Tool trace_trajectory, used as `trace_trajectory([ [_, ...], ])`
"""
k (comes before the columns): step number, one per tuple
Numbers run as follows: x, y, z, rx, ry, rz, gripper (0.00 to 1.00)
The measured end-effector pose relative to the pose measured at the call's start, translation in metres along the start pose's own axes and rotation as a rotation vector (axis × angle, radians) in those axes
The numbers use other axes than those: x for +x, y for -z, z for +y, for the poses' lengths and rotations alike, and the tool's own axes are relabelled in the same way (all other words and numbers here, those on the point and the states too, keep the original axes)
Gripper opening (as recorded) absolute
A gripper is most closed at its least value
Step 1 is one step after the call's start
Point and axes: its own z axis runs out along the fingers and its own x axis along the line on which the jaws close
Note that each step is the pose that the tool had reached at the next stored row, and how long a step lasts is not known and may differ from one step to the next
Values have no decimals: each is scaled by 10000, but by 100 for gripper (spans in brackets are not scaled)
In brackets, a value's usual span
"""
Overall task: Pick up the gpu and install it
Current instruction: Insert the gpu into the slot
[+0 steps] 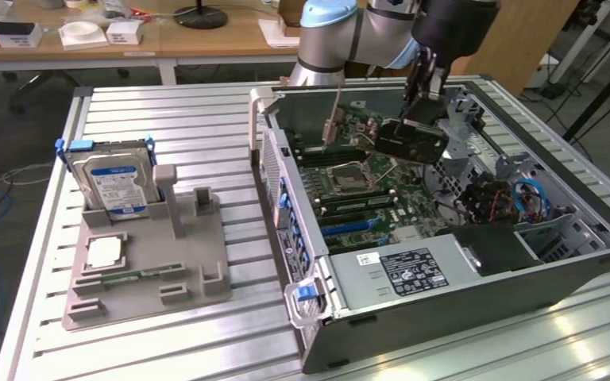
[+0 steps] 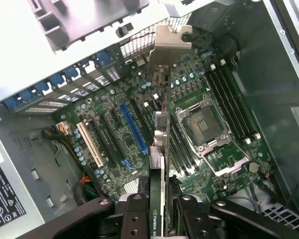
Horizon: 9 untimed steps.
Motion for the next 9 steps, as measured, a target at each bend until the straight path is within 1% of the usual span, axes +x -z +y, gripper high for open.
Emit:
trace_trajectory([
  [9, -15, -15, -31, -21, 959, 34, 26],
])
